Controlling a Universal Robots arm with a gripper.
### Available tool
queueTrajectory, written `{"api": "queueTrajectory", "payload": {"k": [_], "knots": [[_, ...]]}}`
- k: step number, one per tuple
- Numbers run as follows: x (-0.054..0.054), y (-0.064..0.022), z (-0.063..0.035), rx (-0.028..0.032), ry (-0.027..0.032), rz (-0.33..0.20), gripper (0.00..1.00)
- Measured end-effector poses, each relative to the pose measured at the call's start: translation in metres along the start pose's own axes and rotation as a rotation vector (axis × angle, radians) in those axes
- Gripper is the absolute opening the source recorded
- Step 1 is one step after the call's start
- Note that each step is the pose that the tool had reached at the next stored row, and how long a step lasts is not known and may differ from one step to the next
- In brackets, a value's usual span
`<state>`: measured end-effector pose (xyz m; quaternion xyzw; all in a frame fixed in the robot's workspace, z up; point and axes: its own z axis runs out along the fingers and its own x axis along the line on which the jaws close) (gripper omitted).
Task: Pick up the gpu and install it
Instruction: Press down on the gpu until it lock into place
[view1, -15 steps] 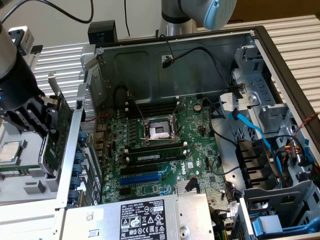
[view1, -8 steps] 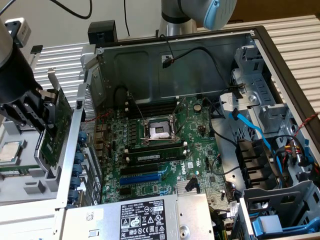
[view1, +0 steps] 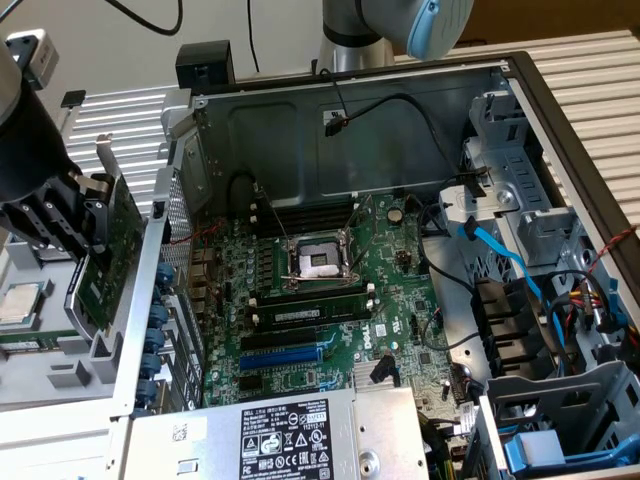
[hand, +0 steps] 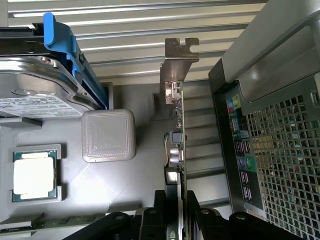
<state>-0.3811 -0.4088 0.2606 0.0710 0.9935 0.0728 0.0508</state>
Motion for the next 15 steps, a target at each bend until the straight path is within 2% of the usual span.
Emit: {"api": "queueTrajectory", "payload": {"k": [15], "knots": [[0.0003, 0.0015, 0.0002, 0.0002, 0.0, 0.0, 0.27]]}}
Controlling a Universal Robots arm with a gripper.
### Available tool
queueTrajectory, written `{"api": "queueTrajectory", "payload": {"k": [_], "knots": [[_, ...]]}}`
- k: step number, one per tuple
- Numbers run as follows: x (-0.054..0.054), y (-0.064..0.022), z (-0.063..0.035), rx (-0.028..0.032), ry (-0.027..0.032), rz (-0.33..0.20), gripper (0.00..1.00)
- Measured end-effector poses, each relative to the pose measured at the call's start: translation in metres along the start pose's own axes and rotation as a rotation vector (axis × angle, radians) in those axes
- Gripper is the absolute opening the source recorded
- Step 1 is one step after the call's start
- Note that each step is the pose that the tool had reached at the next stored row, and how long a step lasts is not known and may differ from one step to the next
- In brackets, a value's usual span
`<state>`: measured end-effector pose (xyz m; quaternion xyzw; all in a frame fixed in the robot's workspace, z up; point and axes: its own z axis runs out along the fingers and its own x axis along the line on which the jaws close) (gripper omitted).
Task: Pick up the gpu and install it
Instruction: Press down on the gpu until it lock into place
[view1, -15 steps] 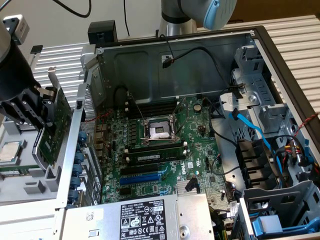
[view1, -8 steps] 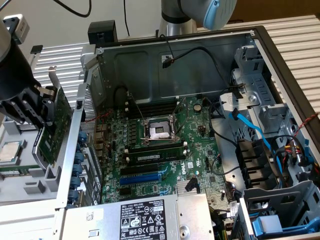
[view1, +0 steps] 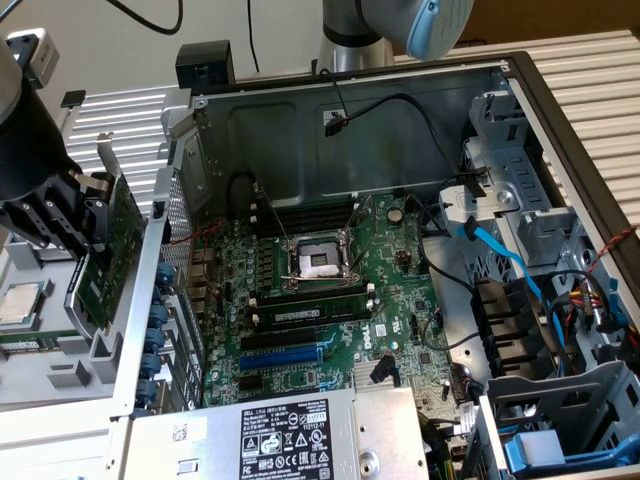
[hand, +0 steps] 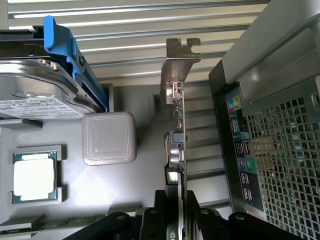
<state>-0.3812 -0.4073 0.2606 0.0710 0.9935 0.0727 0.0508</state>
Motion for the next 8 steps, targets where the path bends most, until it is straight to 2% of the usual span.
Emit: {"api": "queueTrajectory", "payload": {"k": [4, 8], "knots": [[0.0008, -0.0001, -0.0001, -0.0001, -0.0007, 0.0, 0.27], [0.0042, -0.0002, -0.0031, -0.0009, -0.0056, -0.001, 0.27]]}}
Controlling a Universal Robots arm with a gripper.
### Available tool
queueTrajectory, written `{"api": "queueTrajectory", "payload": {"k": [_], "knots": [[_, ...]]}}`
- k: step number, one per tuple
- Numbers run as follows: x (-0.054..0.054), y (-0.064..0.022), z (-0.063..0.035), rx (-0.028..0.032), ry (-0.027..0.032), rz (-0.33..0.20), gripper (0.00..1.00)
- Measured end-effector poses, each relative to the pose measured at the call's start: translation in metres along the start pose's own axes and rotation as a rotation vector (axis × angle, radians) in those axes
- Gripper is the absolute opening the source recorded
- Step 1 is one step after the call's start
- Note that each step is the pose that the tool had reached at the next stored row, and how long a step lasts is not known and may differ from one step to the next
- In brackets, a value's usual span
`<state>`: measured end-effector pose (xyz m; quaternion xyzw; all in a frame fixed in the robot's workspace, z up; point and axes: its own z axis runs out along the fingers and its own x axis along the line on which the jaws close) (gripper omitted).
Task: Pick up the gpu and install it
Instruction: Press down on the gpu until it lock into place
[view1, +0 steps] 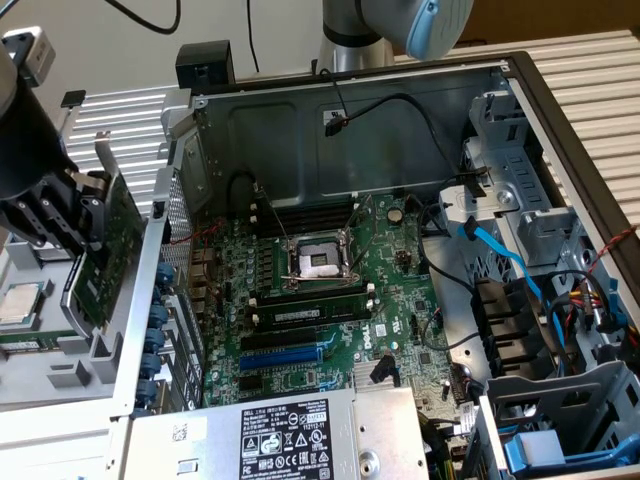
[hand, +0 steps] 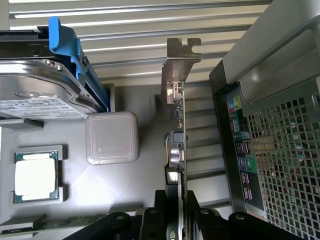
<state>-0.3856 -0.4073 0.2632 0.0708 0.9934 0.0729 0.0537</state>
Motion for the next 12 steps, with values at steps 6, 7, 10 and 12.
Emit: {"api": "queueTrajectory", "payload": {"k": [6, 7, 10, 12], "knots": [[0.002, 0.0001, -0.0033, -0.0002, -0.0008, 0.0, 0.27], [0.003, 0.0002, -0.0042, -0.0007, -0.0036, 0.0, 0.27], [0.003, 0.0014, -0.0133, -0.0011, -0.0062, 0.0, 0.27], [0.002, 0.0028, -0.0218, -0.0009, -0.0063, 0.0, 0.27]]}}
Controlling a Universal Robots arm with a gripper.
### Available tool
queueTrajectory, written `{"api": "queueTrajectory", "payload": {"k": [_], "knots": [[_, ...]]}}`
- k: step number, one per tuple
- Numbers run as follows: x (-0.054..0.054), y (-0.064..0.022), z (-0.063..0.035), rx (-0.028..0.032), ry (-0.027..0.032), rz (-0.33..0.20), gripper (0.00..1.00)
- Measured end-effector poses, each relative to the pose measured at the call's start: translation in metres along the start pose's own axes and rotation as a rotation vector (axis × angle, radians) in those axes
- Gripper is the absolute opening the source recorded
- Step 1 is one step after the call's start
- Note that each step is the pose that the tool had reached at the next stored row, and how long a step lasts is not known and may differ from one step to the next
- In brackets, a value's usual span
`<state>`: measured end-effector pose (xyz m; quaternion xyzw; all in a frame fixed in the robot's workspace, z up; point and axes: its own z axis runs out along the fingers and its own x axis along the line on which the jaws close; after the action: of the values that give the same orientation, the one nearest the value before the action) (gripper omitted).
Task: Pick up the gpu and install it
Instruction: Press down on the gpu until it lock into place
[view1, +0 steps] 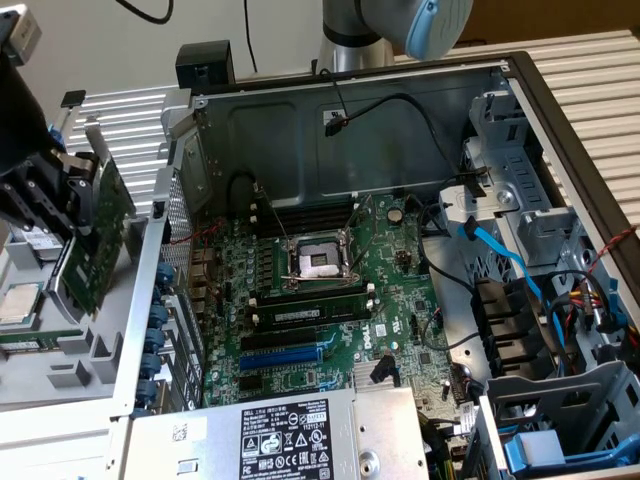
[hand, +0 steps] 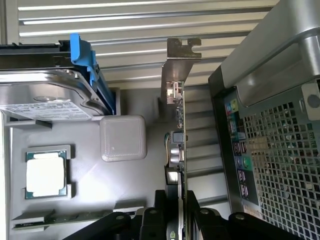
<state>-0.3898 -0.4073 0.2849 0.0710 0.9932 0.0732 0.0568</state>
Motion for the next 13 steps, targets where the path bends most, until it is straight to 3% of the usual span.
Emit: {"api": "queueTrajectory", "payload": {"k": [5, 13], "knots": [[-0.002, 0.0035, -0.0225, 0.0003, 0.0004, 0.002, 0.27], [-0.006, 0.009, -0.0575, 0.0019, 0.0083, 0.006, 0.27]]}}
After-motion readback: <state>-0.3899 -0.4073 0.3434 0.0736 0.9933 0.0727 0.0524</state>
